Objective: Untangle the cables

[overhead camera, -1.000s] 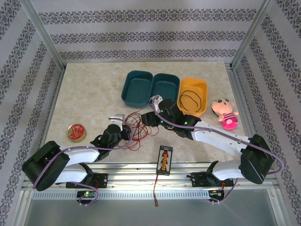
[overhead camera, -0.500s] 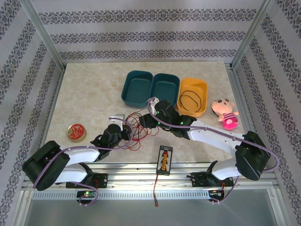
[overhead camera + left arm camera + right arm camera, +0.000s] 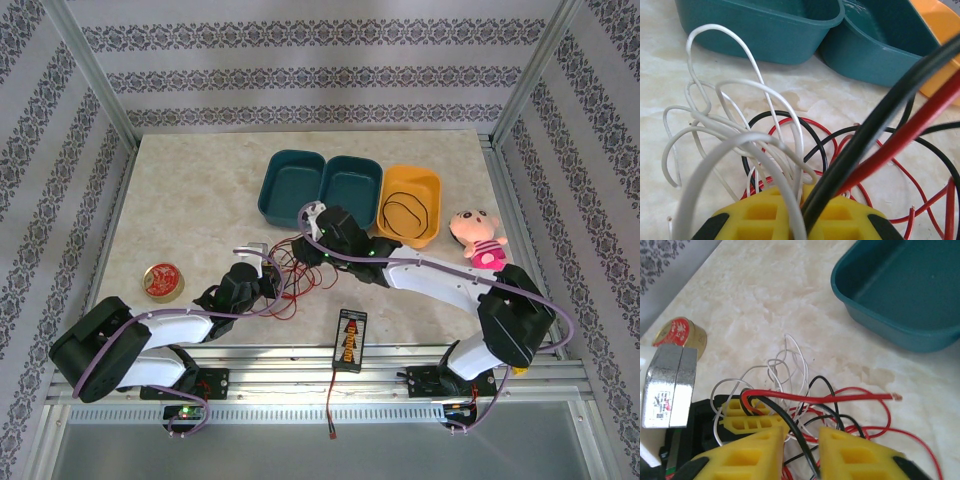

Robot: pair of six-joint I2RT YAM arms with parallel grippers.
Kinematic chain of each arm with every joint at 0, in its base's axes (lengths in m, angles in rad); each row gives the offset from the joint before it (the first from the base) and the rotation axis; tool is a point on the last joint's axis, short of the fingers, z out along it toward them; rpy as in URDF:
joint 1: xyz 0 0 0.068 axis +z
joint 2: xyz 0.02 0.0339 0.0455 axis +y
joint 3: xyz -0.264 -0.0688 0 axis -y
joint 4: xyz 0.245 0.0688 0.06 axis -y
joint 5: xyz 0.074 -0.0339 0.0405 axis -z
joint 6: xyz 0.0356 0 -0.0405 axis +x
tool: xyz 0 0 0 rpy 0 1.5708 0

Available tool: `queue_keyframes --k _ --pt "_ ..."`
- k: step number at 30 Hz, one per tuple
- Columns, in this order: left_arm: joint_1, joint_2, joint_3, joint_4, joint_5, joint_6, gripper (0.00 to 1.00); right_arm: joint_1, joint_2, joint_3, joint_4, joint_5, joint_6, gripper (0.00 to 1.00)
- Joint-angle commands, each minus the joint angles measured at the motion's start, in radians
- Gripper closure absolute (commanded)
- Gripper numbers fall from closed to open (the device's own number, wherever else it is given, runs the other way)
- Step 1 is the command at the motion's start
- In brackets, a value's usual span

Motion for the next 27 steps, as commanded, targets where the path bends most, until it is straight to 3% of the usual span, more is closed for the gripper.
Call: queue_keyframes --k 1,5,20,27 --pt "0.016 0.005 0.018 0.005 0.003 -0.009 0.90 0.011 0.001 0.041 0.008 0.015 -0.008 0.90" --pt "0.018 0.009 0.017 0.003 -0.005 -0.011 0.89 0.011 -0.028 0.061 -0.011 0.023 -0.010 1.00" --pt "0.020 0.026 0.008 0.018 -0.022 -0.019 0.86 0.011 -0.199 0.092 -0.043 0.056 -0.017 1.00" --pt "0.021 0.037 0.006 0.022 -0.022 -0.025 0.77 0.011 -0.227 0.112 -0.037 0.042 -0.022 1.00"
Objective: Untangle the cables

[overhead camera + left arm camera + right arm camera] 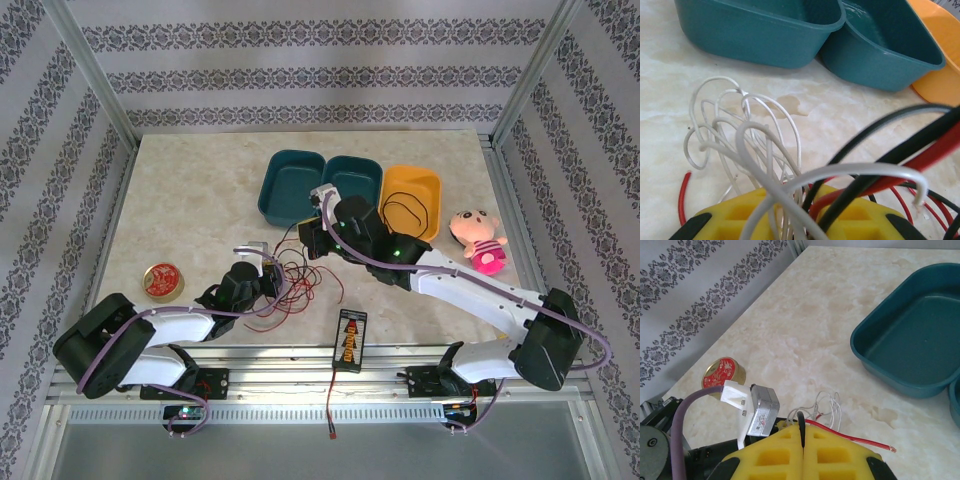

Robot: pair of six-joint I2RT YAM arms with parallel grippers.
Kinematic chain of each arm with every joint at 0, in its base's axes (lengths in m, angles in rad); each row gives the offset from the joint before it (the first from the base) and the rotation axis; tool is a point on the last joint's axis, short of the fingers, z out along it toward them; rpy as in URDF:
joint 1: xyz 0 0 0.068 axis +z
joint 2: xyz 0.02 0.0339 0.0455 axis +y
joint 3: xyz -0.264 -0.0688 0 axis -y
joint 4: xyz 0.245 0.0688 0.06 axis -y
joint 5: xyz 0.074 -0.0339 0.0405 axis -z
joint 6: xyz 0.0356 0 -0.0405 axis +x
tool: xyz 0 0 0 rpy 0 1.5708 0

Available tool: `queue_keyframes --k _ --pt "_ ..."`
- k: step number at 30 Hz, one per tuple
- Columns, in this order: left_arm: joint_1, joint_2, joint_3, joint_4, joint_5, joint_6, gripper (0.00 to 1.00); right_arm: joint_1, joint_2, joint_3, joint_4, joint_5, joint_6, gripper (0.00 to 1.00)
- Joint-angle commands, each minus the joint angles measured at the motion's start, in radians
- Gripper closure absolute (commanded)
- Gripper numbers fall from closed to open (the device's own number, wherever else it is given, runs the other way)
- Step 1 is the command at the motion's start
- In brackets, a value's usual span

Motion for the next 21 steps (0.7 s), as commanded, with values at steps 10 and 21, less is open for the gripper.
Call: queue_keyframes --k 10,21 --pt "0.018 0.039 0.008 0.004 -0.023 -0.026 0.77 -0.001 -0.051 0.156 -0.007 0.071 -0.090 1.00" --pt "0.020 0.040 0.019 0.000 -0.027 -0.026 0.75 -0.007 -0.052 0.282 -0.058 0.162 -0.170 1.00"
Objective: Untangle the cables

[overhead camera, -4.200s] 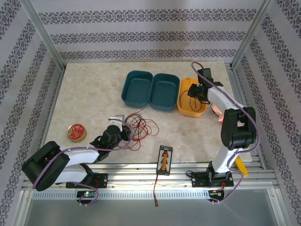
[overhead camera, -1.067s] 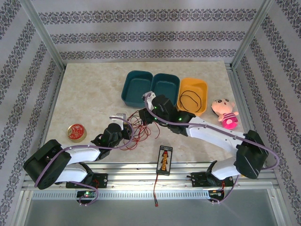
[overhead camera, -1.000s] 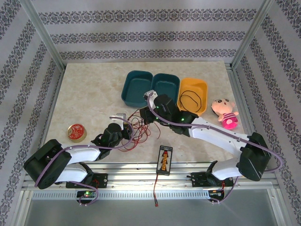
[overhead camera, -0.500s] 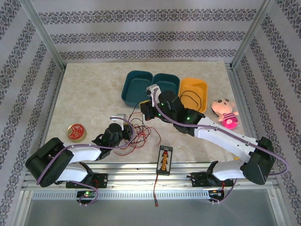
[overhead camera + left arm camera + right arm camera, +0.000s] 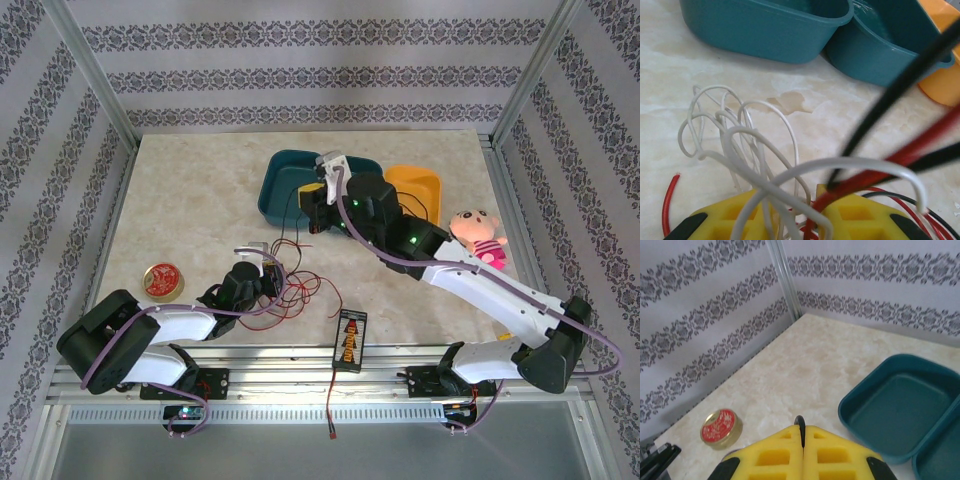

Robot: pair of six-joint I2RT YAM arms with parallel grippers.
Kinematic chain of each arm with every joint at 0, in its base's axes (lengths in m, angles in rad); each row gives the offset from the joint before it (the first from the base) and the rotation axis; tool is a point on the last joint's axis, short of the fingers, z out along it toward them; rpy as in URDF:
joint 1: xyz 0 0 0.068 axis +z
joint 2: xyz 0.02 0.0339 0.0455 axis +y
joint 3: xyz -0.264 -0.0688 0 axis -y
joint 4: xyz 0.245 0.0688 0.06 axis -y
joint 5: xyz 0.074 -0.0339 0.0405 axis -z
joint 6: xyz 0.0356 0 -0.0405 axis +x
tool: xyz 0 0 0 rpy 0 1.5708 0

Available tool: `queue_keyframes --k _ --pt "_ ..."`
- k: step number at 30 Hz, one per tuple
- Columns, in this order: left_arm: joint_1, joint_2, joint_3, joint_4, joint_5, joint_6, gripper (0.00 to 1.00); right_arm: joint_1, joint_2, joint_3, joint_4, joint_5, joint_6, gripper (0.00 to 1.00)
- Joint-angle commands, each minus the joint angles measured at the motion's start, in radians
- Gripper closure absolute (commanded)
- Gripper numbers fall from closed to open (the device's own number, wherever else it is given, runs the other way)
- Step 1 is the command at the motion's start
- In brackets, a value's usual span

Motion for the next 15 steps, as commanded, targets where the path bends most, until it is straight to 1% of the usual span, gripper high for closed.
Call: queue_keyframes --k 1,9,15 --pt "0.016 0.011 0.017 -0.012 -0.024 -0.009 0.75 -0.007 -0.034 0.061 0.008 0.060 -0.049 1.00" --pt "0.021 0.021 0.023 -0.015 -0.024 -0.008 0.76 -0.015 -0.043 0.116 -0.011 0.083 -0.071 1.00" --pt "0.027 0.021 0.020 -0.016 -0.020 -0.008 0.76 -0.021 -0.081 0.117 -0.051 0.163 -0.072 1.00"
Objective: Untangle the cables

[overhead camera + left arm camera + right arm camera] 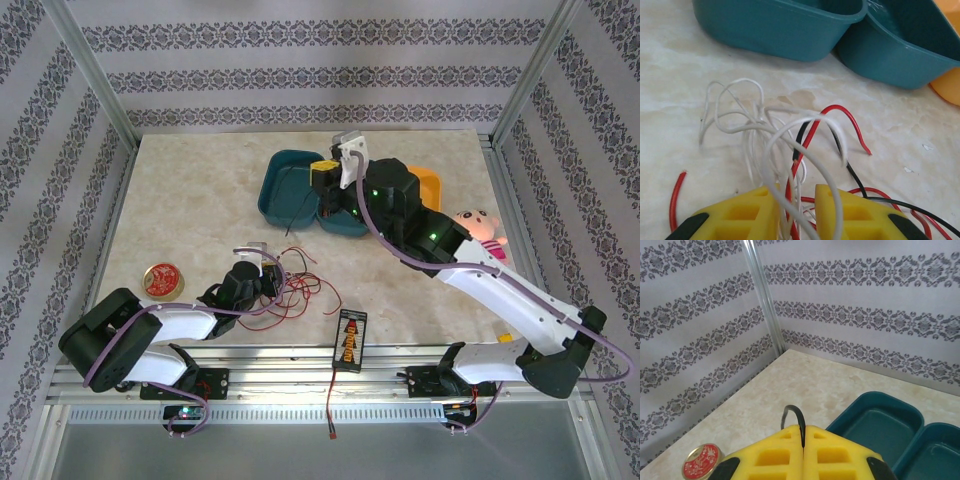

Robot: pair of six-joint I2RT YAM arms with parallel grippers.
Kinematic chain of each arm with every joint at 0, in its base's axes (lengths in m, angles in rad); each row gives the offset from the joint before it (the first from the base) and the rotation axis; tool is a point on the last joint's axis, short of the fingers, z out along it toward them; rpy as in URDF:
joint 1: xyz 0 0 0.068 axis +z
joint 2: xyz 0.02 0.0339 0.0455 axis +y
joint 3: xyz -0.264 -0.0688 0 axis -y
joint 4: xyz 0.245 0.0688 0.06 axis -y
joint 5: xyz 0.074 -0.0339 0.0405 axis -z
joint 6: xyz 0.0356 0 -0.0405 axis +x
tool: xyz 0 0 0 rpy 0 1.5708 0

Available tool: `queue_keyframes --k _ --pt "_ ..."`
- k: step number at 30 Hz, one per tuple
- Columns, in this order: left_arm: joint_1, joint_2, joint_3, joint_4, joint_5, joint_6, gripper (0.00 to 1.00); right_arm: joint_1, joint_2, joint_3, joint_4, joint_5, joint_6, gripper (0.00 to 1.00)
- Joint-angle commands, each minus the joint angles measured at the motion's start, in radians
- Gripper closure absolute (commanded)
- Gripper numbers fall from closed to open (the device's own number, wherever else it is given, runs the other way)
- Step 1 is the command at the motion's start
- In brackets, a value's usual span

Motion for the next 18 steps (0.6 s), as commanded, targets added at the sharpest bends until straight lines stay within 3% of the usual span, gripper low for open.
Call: queue_keyframes --k 1,12,18 --pt "0.018 0.005 0.019 -0.012 -0.007 -0.008 0.76 -0.016 -0.051 0.019 -0.021 0.074 -0.015 1.00" --pt "0.022 0.021 0.020 0.001 0.004 -0.014 0.76 -0.080 -0.156 0.011 -0.121 0.193 -0.003 1.00" --pt "0.024 0.019 0.020 0.001 0.008 -0.014 0.76 -0.191 -0.205 -0.031 -0.173 0.186 0.053 1.00"
